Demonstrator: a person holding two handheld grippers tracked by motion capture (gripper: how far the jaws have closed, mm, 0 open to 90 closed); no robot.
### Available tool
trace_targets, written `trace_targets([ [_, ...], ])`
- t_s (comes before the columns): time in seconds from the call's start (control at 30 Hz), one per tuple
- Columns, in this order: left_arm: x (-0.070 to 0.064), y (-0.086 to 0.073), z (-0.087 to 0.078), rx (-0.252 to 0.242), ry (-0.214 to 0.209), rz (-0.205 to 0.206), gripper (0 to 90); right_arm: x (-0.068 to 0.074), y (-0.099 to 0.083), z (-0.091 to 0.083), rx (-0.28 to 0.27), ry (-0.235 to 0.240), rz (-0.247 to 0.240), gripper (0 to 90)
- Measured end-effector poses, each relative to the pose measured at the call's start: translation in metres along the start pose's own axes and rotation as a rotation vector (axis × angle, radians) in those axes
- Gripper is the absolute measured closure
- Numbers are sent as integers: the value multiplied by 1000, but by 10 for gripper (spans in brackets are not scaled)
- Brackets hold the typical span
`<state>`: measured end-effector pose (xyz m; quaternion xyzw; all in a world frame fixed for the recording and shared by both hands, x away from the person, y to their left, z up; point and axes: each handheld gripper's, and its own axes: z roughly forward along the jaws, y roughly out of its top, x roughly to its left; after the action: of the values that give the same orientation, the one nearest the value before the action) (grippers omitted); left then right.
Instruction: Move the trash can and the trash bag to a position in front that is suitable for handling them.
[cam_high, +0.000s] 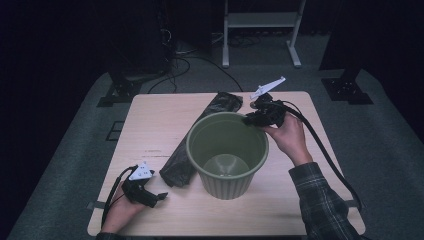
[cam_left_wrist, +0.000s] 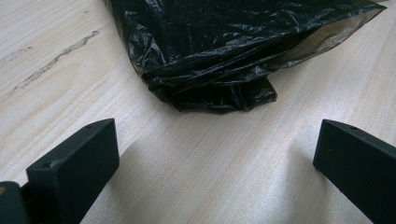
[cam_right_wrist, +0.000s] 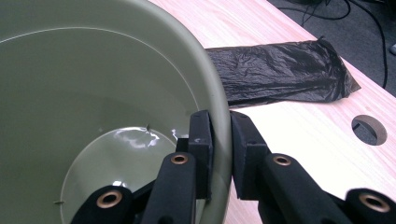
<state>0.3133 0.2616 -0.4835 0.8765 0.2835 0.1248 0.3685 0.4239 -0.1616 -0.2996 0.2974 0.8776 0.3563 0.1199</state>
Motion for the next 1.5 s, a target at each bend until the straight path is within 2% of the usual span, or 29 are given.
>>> trace_targets([
  [0.1,0,0,0,0,0,0,0,-1,0,0,-1,8,4,751],
  [0.17,0,0,0,0,0,0,0,-1,-1,-1,-22,14,6,569],
  [0.2,0,0,0,0,0,-1,0,-2,-2,-3,-31,35,13,541],
  [0.27,0,0,0,0,0,0,0,-2,-3,-6,-48,13,9,428],
  [0.33,0,0,0,0,0,0,0,-3,-5,-12,-64,3,26,326],
  [0.4,0,0,0,0,0,0,0,-3,-8,-20,-87,-26,35,217],
  [0.47,0,0,0,2,0,0,0,-4,-12,-27,-117,-48,35,167],
  [0.57,0,0,0,2,0,1,0,-8,-23,-40,-162,-56,52,104],
  [0.7,0,0,0,2,0,1,0,-10,-38,-56,-179,-70,60,6],
  [0.77,0,0,0,2,-1,1,0,-11,-46,-63,-171,-79,55,0],
  [0.87,0,0,0,2,0,1,0,-10,-58,-73,-160,-118,49,0],
  [1.07,0,0,0,2,0,2,0,-10,-91,-89,-184,-150,55,0],
  [1.17,0,0,0,1,0,1,0,-11,-107,-91,-173,-173,61,0],
  [1.33,0,0,0,2,-1,1,0,-12,-132,-90,-173,-169,81,0],
  [1.5,0,0,0,2,-1,1,0,-8,-154,-85,-172,-186,81,0],
])
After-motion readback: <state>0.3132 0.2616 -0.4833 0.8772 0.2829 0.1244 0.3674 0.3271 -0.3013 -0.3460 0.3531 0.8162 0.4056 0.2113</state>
